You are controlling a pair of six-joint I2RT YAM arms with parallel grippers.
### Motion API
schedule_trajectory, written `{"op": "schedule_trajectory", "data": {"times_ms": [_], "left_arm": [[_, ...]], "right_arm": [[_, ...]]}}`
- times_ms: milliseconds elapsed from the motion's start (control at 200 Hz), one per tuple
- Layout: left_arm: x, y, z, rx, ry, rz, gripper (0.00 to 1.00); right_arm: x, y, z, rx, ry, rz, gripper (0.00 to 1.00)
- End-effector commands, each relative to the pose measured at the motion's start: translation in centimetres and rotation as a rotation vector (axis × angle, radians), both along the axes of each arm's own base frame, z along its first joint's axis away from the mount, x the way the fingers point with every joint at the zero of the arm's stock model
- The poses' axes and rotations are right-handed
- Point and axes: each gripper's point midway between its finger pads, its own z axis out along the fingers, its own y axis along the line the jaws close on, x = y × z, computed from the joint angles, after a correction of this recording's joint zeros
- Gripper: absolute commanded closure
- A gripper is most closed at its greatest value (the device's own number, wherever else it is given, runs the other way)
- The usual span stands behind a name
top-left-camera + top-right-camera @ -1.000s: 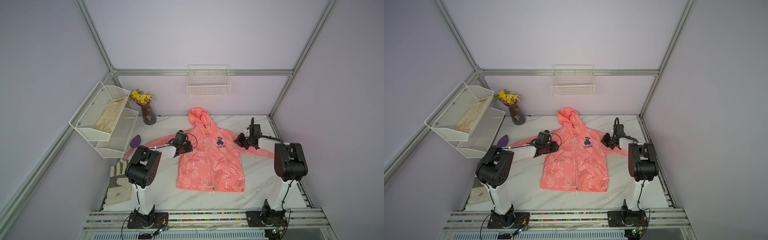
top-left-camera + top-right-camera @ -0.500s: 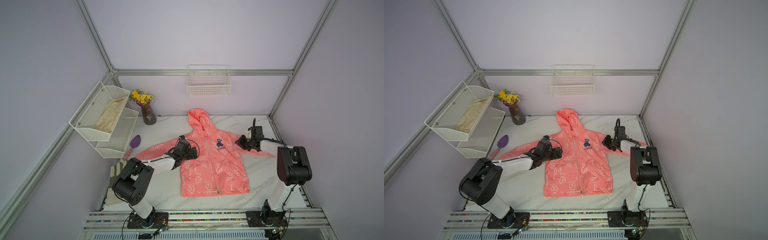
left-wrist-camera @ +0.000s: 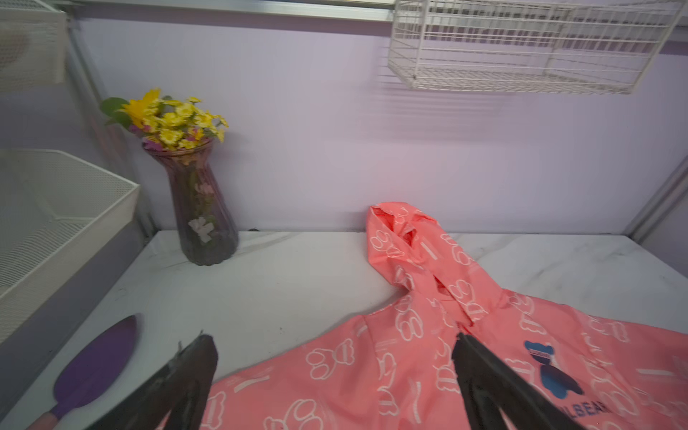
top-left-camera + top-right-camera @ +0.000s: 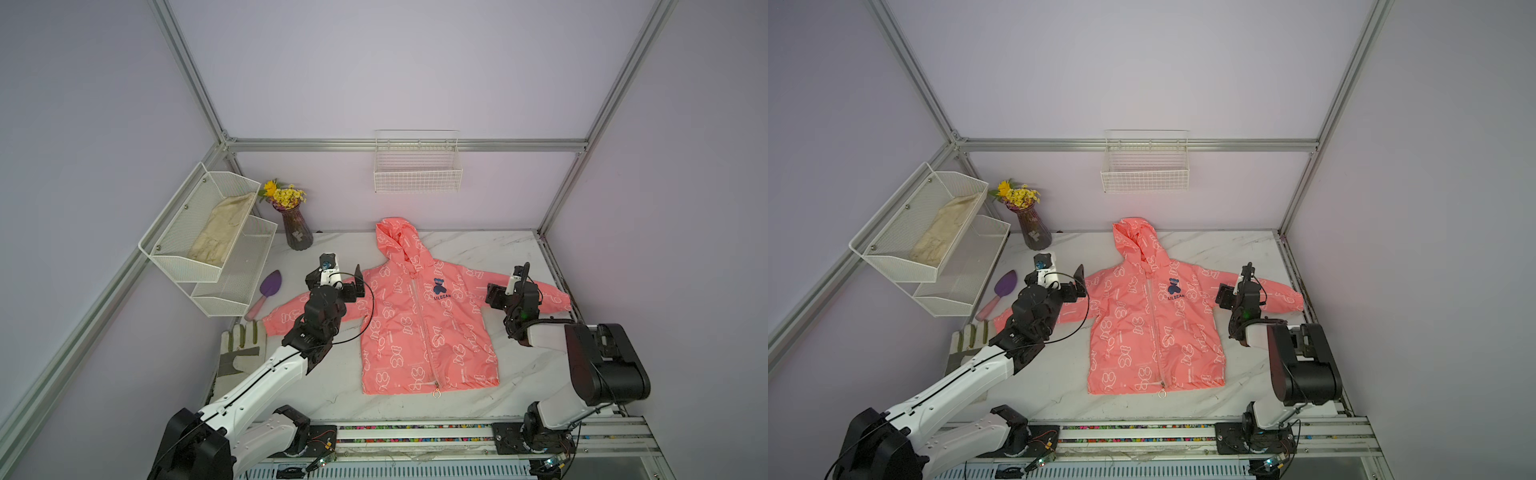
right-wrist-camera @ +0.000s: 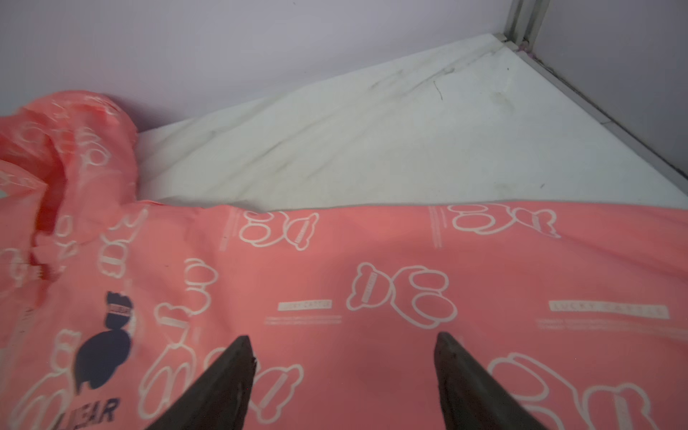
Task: Unzip the jacket
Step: Reset both arms
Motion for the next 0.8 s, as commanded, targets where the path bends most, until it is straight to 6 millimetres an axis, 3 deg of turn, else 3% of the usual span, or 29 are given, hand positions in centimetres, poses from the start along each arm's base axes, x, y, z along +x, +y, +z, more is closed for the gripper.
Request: {"op": "schedule_trajectory", "data": {"times_ms": [0, 100, 170, 265, 275, 290, 305, 415, 565, 635, 685, 795], "left_arm": [[-1.4, 5.6, 0.7, -0.004, -0.128, 0.228, 0.0], [-2.3, 8.5, -1.1, -0.017, -0.089, 0.322, 0.0], [-2.8, 9.5, -1.9, 0.028, -0.079, 0.357, 0.0], [-3.3, 10.8, -2.7, 0.08, -0.079, 0.42, 0.0], [-3.4, 10.9, -2.9, 0.088, -0.079, 0.425, 0.0], [-3.4, 11.0, -3.0, 0.094, -0.08, 0.435, 0.0], [-3.5, 11.3, -3.1, 0.098, -0.085, 0.445, 0.0], [-3.2, 12.6, -4.9, 0.088, -0.087, 0.482, 0.0], [-2.1, 15.3, -9.7, 0.021, -0.018, 0.548, 0.0], [-1.3, 14.9, -11.2, 0.03, -0.028, 0.486, 0.0], [-0.2, 13.8, -10.5, 0.052, -0.048, 0.403, 0.0], [2.4, 12.0, -13.3, 0.069, 0.12, 0.283, 0.0]], "right_arm": [[1.6, -0.5, 1.9, -0.108, -0.107, -0.013, 0.25], [1.1, 0.4, 1.8, -0.097, -0.138, 0.045, 0.28], [0.6, 1.0, 1.8, -0.101, -0.216, 0.086, 0.29], [0.5, 0.8, 1.5, -0.098, -0.19, 0.07, 0.29], [0.5, 0.8, 1.6, -0.098, -0.196, 0.071, 0.25], [0.5, 0.8, 1.7, -0.099, -0.198, 0.069, 0.08], [0.5, 0.7, 1.7, -0.103, -0.192, 0.064, 0.03], [0.0, 0.8, 2.1, -0.146, -0.215, 0.029, 0.03], [0.2, 1.4, 1.8, -0.155, -0.198, 0.029, 0.03], [0.2, 1.3, 1.9, -0.166, -0.204, 0.03, 0.03], [0.1, 1.3, 1.8, -0.165, -0.198, 0.029, 0.03], [0.2, 1.3, 1.9, -0.164, -0.203, 0.03, 0.03]]}}
